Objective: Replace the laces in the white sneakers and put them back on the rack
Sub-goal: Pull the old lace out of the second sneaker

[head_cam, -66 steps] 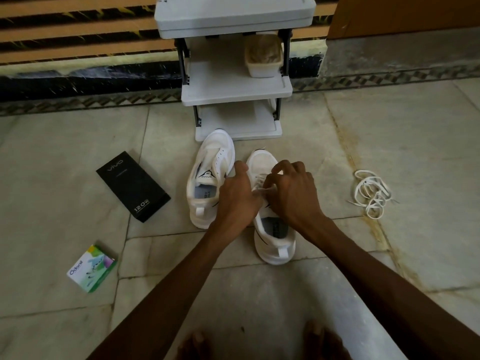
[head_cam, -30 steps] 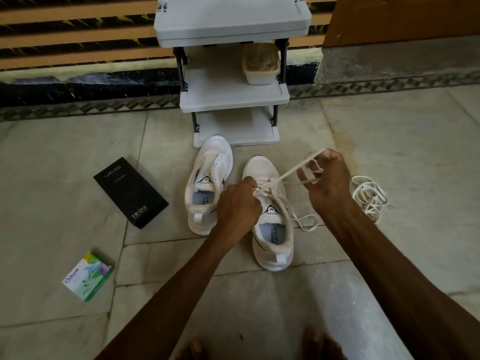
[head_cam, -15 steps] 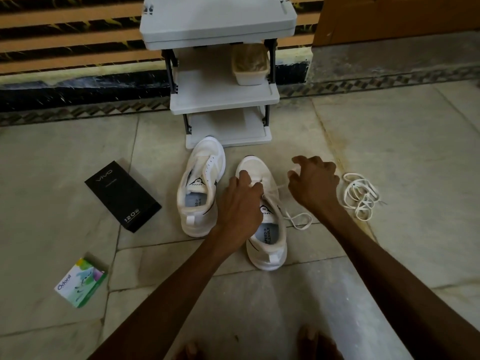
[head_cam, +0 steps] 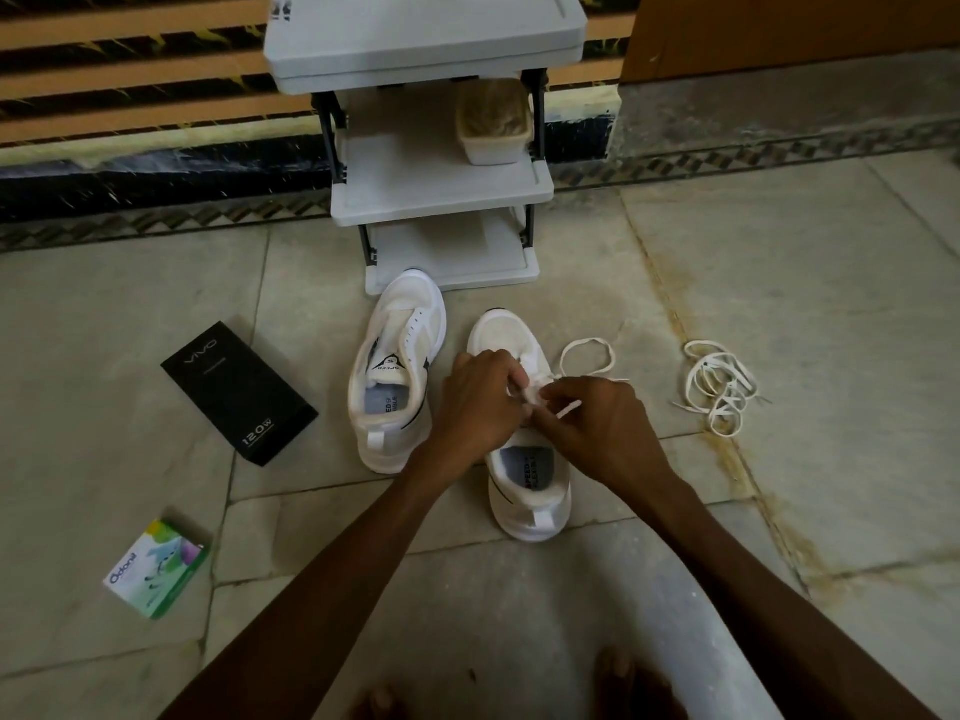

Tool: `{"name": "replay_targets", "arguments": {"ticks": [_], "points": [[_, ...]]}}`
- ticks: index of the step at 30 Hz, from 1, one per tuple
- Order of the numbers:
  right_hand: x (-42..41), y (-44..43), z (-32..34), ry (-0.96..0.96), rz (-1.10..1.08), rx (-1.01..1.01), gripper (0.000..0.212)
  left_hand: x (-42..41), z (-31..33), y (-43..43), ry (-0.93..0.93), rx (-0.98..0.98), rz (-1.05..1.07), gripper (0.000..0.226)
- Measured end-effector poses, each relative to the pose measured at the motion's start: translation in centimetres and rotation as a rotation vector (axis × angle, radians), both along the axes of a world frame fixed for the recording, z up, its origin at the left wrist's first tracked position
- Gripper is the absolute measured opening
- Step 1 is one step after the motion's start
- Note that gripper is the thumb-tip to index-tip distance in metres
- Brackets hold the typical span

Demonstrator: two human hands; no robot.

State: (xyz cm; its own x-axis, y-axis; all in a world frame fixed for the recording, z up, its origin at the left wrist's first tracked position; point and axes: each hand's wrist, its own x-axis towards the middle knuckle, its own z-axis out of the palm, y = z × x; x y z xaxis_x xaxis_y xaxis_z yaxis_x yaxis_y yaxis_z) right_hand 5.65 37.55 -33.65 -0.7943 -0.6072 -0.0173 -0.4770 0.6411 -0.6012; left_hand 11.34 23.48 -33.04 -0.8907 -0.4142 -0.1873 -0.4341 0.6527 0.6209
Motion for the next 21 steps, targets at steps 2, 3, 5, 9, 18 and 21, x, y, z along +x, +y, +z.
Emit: {"name": "replay_targets", "arguments": {"ticks": [2,3,5,9,18,21], "points": [[0.2,-0.6,-0.2,0.078,0.01,0.083,0.034,0.0,-0.1,0.3,-0.015,-0.211,-0.061,0.028],[0.1,-0.8,-0.3,0.098,0.01,0.109,0.033,0.1,-0.1,0.4,-0.003,-0.297,-0.084,0.031],[-0.1,-0.9,-0.4,0.079,-0.021,0.105,0.029,0.3,-0.3,0.5,0.009,-0.371,-0.12,0.04],[-0.5,-0.7,-0.7,-0.074,-0.152,0.046,0.019,0.4,-0.7,0.1,-0.007,-0.118,-0.103,0.045],[-1.8,-0.5,-1.6,-0.398,-0.252,-0.058,0.016,0.0,-0.5,-3.2,0.128,0.726,0.299,0.026],[-1.6,-0.8,-1.4,-0.348,-0.215,-0.04,0.012,0.1,0.4,-2.8,-0.026,-0.147,-0.081,0.016]]}}
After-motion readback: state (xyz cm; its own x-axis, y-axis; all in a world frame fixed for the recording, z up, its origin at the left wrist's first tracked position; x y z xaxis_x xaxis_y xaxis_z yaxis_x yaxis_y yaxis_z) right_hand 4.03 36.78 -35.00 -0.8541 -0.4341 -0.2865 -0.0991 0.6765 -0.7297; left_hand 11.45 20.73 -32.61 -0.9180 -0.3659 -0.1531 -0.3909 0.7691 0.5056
